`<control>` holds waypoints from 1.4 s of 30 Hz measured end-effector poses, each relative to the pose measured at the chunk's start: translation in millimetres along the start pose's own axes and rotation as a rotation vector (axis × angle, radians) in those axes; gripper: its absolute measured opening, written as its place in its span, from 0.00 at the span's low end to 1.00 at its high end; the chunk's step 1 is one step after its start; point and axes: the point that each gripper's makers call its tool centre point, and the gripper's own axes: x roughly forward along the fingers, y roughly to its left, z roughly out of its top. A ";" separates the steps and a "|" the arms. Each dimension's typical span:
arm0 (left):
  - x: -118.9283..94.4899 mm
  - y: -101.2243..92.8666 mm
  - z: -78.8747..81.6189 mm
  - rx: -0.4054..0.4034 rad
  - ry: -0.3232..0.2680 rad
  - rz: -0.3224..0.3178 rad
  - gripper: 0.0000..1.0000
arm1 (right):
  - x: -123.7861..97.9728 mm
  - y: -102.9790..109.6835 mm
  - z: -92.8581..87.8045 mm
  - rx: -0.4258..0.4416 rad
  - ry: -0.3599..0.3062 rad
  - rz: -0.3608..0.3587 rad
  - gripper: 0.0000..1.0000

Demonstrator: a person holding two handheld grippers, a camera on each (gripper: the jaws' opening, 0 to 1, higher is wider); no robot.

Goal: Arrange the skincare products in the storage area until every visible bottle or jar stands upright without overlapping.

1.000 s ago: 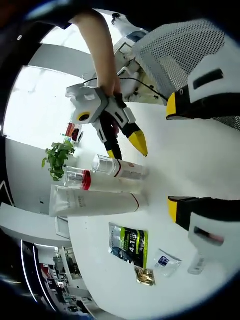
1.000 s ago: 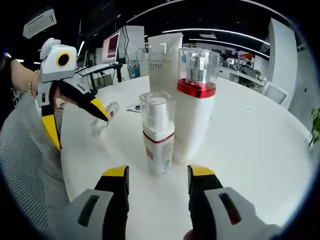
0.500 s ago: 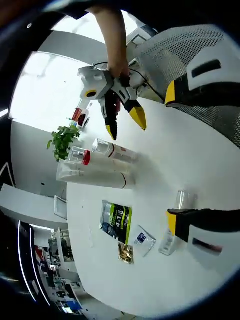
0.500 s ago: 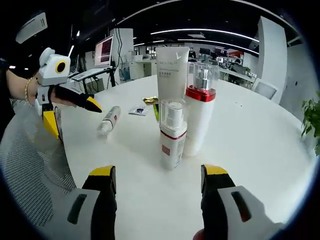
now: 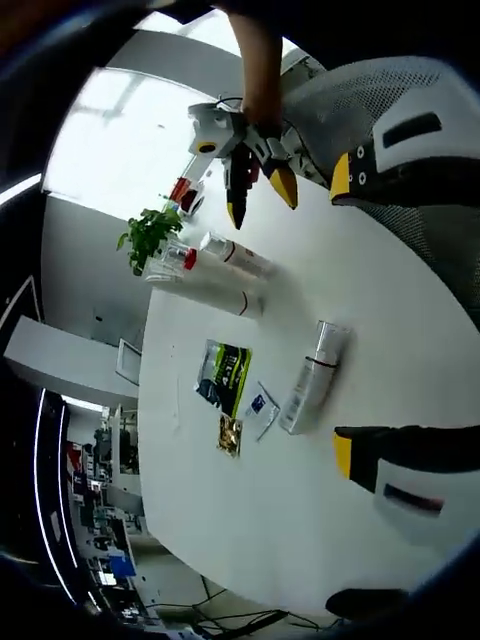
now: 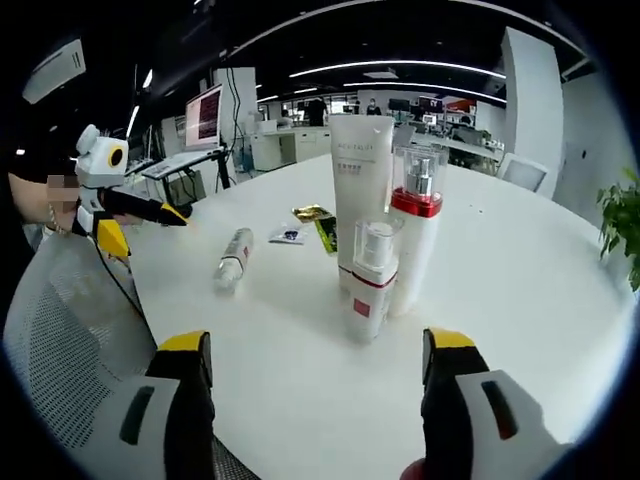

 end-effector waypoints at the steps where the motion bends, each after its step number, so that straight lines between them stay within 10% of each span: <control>1: -2.8 3.0 0.3 -0.002 -0.002 0.007 0.85 | -0.8 1.4 0.5 0.004 0.000 -0.001 0.88; 29: -17.1 14.9 5.1 0.012 0.012 0.044 0.96 | -14.5 10.9 19.0 0.059 -0.035 -0.054 0.99; 42: 6.6 28.4 17.6 0.240 0.070 -0.023 0.86 | -11.3 17.1 12.7 0.021 0.003 -0.039 0.98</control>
